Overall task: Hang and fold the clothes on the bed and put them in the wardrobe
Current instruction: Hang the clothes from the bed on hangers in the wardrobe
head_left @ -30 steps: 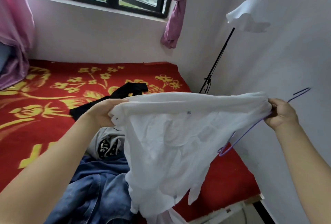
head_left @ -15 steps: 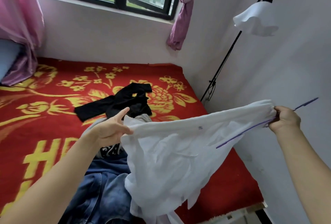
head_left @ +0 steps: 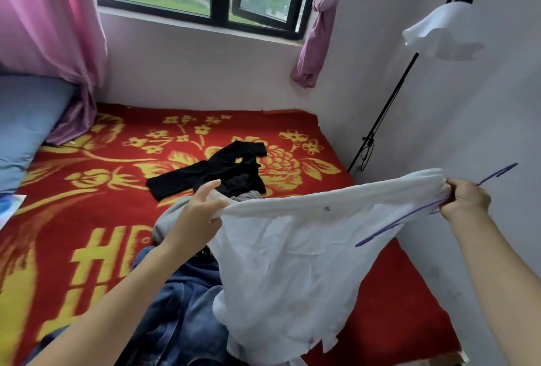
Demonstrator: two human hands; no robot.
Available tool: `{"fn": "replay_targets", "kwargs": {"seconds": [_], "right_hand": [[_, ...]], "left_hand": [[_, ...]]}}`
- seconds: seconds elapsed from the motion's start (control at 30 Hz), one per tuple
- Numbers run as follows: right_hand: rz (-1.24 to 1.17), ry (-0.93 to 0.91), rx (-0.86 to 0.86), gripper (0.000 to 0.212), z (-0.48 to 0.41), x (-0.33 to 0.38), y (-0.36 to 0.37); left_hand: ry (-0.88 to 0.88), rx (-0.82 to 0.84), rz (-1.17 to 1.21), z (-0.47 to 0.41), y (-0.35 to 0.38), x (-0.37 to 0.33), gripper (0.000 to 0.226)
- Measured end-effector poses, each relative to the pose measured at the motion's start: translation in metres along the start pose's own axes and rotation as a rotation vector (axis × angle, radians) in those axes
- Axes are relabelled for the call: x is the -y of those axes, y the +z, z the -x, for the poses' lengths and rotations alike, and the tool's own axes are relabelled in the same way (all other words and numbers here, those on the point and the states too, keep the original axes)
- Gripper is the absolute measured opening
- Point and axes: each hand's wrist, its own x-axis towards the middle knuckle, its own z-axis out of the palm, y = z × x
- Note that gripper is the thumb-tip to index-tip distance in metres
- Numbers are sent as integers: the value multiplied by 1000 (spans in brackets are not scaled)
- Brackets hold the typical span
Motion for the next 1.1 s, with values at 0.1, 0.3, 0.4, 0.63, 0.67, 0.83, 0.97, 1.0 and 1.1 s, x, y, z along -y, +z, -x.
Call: {"fn": "replay_targets", "kwargs": {"seconds": [0.1,0.3,0.4,0.63,0.67,0.83,0.97,1.0,1.1], "right_hand": [[9,-27,28,33,-3,1,2],[45,-132,127,39,-9,26,19],[47,-232,186,40,-10,51,35],[2,-451,204,39,3,105,73],[31,-471,203,39,6,104,75],[330,-463,226,42,1,45,65],[684,-330,387,43,-6,-25,44],[777,-290,450,43,-5,-39,39],[1035,-133,699,46,5,-70,29]], "left_hand": [[-82,-137,44,-3,-3,10,10],[-336,-147,675,-43,-50,13,13],[-275,-136,808,-72,-95,-4,31],[-161,-541,799,-116,-181,-74,32],[-163,-597,744,-117,-181,-78,30],[-128,-616,530,-95,-149,-47,6],[-72,-462,98,-64,-123,-22,23],[-55,-432,10,-57,-118,-20,29],[-86,-310,-18,-49,-105,-19,33]]}}
